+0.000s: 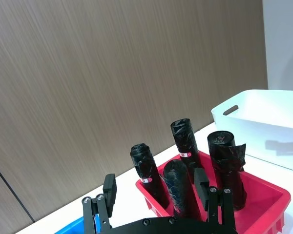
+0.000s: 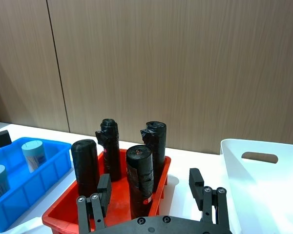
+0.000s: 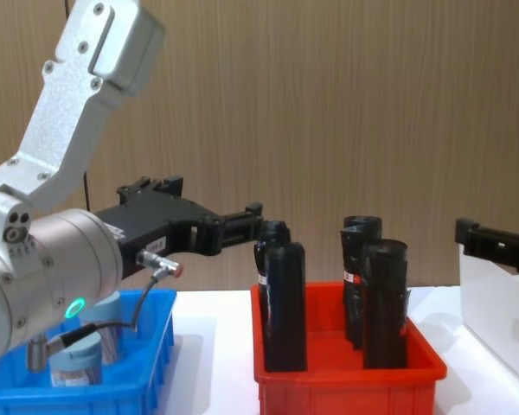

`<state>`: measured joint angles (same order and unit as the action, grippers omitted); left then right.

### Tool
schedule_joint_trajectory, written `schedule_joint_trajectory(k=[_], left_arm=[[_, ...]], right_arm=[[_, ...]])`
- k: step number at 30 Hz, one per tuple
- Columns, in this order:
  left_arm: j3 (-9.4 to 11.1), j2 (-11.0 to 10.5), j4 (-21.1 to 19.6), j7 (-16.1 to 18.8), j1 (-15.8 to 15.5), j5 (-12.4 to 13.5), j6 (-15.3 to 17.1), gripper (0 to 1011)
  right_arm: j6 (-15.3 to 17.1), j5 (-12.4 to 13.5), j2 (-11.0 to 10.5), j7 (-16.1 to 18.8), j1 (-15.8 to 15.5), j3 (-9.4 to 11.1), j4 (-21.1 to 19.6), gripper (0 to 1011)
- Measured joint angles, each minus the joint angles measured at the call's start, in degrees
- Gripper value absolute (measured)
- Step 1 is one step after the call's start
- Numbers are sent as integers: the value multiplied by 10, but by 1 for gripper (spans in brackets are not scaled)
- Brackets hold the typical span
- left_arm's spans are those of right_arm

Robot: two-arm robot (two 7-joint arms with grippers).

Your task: Pick the cotton swabs from the blue box and place them into the white box.

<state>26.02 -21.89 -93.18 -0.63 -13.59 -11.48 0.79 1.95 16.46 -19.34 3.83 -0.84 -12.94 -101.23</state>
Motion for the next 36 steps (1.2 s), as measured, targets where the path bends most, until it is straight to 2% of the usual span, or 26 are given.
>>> schedule_joint_trajectory(k=[36], left_arm=[[0,0,0,0,0,0,0,1010]], right_arm=[[0,0,0,0,0,0,0,1001]])
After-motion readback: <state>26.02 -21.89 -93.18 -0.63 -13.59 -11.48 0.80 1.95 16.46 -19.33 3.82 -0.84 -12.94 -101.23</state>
